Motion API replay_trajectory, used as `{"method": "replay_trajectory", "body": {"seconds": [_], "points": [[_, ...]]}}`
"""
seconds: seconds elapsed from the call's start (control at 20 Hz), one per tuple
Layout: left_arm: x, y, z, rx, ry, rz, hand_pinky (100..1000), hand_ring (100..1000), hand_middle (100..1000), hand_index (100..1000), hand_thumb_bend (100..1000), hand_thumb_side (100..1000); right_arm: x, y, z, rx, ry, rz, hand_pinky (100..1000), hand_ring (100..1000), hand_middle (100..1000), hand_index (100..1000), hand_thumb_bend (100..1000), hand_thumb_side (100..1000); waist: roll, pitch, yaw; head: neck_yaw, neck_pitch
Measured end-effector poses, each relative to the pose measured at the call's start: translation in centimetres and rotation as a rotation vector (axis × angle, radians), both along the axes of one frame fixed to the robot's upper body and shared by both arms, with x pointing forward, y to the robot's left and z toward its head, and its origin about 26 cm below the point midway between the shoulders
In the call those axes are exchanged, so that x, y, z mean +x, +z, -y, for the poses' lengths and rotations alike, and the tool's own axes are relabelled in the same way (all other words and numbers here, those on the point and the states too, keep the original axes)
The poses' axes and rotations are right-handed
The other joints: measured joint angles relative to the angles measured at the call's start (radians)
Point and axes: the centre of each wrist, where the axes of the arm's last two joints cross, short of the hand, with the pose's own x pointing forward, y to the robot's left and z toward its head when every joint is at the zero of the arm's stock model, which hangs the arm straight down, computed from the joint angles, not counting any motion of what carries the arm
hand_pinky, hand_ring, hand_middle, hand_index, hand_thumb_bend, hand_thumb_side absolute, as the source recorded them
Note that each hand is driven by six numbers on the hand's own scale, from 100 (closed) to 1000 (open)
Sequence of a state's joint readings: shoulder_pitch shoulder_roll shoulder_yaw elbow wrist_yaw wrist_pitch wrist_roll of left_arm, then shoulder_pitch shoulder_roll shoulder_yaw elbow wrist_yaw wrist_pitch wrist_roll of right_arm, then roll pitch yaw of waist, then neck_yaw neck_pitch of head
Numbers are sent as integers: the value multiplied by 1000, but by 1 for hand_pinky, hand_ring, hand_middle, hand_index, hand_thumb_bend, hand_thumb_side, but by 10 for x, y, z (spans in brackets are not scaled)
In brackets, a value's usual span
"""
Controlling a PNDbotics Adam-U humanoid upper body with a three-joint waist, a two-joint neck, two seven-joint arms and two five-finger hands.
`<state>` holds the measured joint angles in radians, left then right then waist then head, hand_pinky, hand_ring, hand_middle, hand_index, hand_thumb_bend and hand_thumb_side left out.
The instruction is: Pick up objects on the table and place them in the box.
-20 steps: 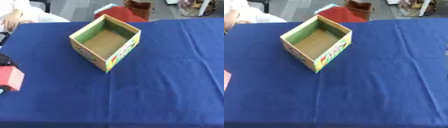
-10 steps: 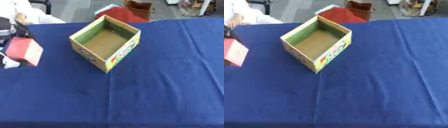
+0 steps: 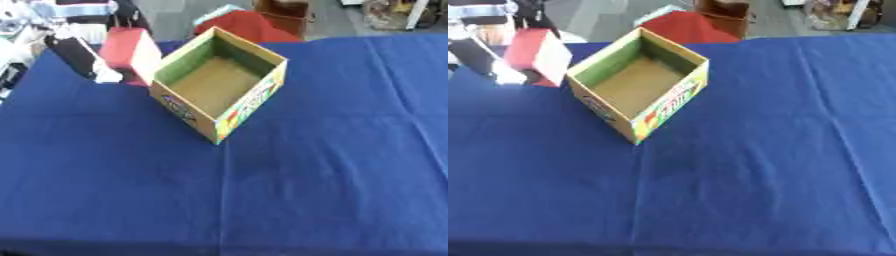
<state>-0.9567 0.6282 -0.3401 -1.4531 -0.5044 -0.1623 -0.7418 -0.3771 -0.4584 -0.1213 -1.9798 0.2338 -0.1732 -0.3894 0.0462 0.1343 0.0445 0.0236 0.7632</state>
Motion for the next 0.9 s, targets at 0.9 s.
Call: {"method": "replay_trajectory", "body": {"seconds": [0.9], "points": [[67,-27,68,-3,143,94,586,607,578,756,105,195,5,13,-13,37,71,53,693,748,867,786,100,1000,-17,87,-66,72,-81]]}}
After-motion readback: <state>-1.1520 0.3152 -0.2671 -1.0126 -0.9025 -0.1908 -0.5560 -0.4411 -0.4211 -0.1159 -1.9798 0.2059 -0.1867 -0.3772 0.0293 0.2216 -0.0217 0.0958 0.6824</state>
